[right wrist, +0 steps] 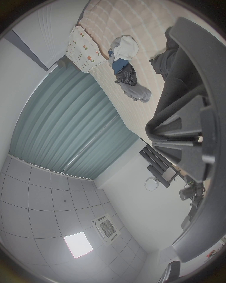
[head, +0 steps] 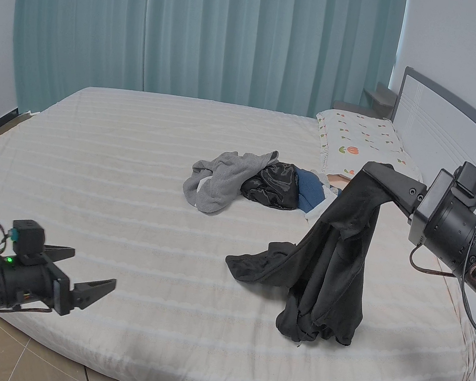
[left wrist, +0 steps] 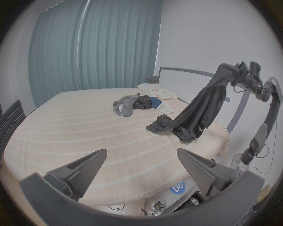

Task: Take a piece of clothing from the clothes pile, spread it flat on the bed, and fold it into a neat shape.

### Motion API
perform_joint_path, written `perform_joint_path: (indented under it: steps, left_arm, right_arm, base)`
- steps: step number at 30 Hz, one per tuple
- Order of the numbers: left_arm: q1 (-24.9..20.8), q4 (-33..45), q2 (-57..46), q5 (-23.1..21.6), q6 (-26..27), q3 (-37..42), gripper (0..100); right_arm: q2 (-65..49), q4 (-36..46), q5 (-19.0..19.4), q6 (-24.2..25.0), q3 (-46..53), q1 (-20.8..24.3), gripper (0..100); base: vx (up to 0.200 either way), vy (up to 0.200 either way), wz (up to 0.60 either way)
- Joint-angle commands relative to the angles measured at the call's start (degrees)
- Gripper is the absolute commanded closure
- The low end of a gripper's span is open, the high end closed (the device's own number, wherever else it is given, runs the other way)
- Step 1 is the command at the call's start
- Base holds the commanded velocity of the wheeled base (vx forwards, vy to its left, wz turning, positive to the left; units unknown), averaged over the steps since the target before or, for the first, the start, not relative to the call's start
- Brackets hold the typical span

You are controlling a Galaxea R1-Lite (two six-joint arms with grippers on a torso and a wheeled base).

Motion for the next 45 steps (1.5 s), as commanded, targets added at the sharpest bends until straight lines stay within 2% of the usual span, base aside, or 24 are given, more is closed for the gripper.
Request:
perform_joint_path:
  steps: [1, 6, 10, 19, 26, 33, 34, 41, 45]
  left_arm:
    - [-11.5, -17.3, 39.1, 3.8, -1.9, -13.0, 0]
    - [-13.7, -17.5, 44.8, 4.0, -2.0, -18.8, 0]
    - [-15.7, -17.5, 50.0, 5.8, -2.1, -25.2, 0]
    - [-15.8, -17.2, 58.9, 9.1, -3.3, -40.5, 0]
    - [-15.2, -16.8, 62.7, 8.7, -4.0, -48.1, 0]
    - [-15.1, -15.1, 64.8, 7.2, -8.5, -53.6, 0]
    - [-15.1, -12.9, 64.9, 6.7, -10.3, -54.6, 100]
    - [-15.1, -12.6, 65.5, 6.4, -15.2, -56.5, 100]
    - [-15.0, -12.2, 63.6, 7.2, -20.2, -55.6, 100]
  right_arm:
    - [0.2, 0.4, -0.3, -0.1, -4.1, 0.1, 100]
    - [0.0, 0.5, -0.4, -0.1, -5.0, 0.2, 100]
    - [-0.2, 0.4, -0.3, -0.1, -5.0, 0.3, 100]
    - [-0.4, 0.5, -0.3, -0.1, -5.3, 0.7, 100]
    - [-0.2, 0.4, -0.2, -0.1, -5.7, 0.8, 100]
    - [-0.3, 0.1, -0.2, -0.1, -6.2, 0.6, 100]
    - [-0.3, 0.2, -0.3, -0.1, -6.4, 0.6, 100]
    - [-0.1, 0.1, -0.1, 0.1, -5.9, 0.2, 100]
    - [0.1, 0.4, 0.0, 0.2, -5.6, 0.1, 100]
  base:
    - [0.0, 0.0, 0.0]
    - [0.0, 0.0, 0.0]
    - [0.0, 0.0, 0.0]
    - [0.0, 0.0, 0.0]
    - [0.0, 0.0, 0.0]
    - [0.0, 0.0, 0.0]
    - [0.0, 0.0, 0.0]
    - [0.0, 0.0, 0.0]
    - [0.0, 0.0, 0.0]
